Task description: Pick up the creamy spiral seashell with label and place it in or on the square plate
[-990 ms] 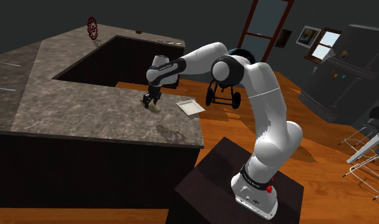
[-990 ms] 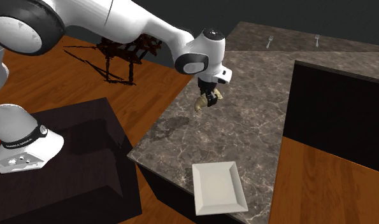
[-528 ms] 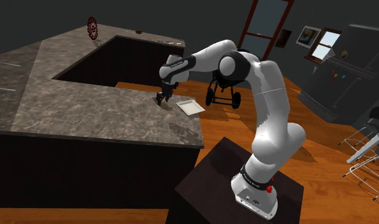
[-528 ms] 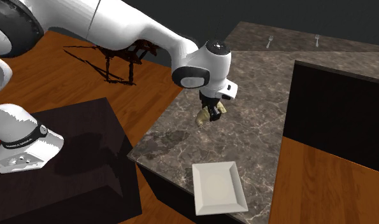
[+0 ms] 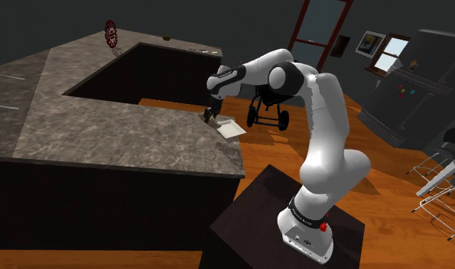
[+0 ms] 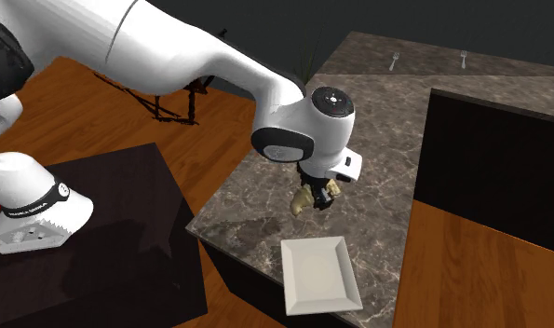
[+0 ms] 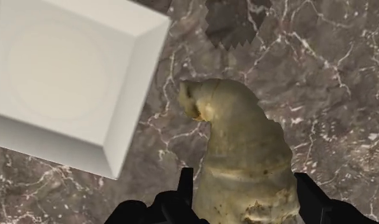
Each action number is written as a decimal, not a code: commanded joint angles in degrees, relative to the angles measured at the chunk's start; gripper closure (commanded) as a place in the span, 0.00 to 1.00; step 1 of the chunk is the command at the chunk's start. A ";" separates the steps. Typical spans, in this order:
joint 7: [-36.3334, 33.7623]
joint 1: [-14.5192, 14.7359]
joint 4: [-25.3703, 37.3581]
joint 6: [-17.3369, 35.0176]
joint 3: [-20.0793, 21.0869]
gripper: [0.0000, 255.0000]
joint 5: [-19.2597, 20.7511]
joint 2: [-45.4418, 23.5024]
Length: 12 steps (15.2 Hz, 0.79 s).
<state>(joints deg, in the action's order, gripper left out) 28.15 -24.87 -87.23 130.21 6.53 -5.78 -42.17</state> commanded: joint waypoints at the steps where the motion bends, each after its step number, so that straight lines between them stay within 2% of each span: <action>1: 2.59 -2.20 0.24 -0.57 -0.26 1.00 -0.26 0.00; 12: 13.16 -11.54 9.95 -6.91 -1.87 1.00 -0.73 -5.00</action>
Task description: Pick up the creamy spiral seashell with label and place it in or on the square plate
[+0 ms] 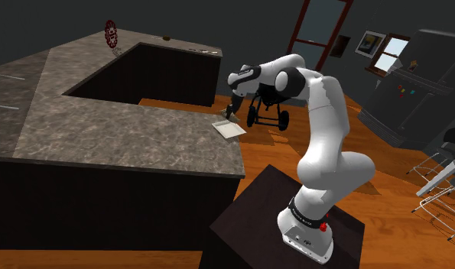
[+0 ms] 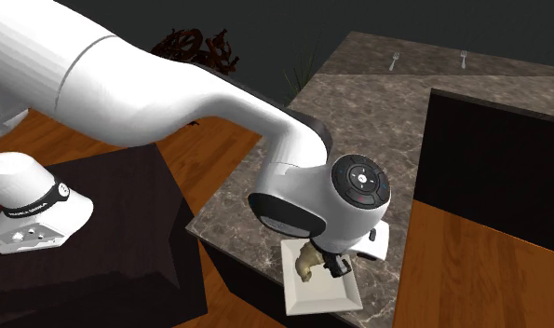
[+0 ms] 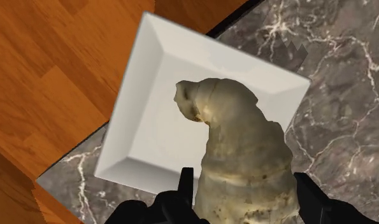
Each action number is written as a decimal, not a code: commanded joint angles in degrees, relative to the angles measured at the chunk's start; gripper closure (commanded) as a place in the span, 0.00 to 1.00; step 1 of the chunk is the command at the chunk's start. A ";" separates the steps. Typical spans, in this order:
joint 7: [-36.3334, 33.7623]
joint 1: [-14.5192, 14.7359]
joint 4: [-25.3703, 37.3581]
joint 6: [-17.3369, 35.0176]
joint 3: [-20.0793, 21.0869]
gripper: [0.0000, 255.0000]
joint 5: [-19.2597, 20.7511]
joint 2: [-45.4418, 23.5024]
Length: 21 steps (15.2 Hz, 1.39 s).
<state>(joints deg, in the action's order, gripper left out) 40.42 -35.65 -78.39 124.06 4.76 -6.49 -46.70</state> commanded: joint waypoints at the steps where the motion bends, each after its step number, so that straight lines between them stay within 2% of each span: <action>1: 0.96 -0.75 1.10 -0.29 -0.11 1.00 -0.03 -0.92; 14: 1.77 -0.59 2.51 5.14 -0.14 1.00 -0.07 -7.82; 21: 1.77 -0.59 2.51 5.14 -0.14 1.00 -0.07 -7.82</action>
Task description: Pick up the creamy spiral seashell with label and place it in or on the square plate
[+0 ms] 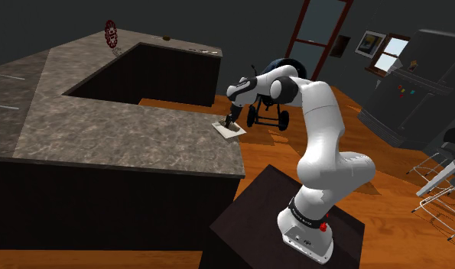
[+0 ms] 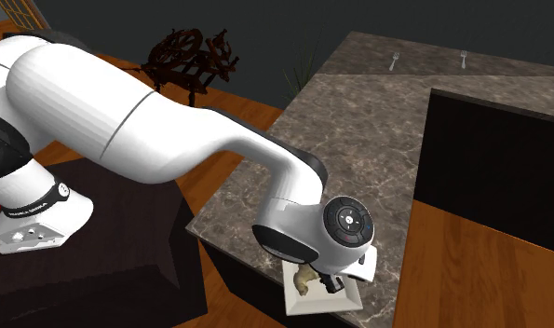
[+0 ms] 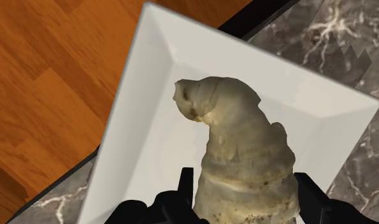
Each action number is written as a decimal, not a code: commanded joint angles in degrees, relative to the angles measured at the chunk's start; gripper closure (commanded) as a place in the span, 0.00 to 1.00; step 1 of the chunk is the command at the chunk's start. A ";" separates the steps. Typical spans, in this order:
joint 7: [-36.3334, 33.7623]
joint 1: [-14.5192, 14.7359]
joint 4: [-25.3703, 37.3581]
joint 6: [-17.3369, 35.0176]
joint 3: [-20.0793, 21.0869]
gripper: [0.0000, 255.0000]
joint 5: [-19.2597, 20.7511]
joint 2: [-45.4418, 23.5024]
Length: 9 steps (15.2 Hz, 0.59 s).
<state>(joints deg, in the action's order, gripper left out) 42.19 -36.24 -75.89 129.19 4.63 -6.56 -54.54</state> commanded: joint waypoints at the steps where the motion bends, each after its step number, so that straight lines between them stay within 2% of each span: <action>1: 0.00 0.00 0.02 0.01 0.00 0.00 0.00 0.01; 6: 0.00 0.00 0.01 0.01 0.00 0.00 0.00 0.02; 9: 0.02 -0.53 -0.87 -3.07 -0.03 0.00 0.00 3.94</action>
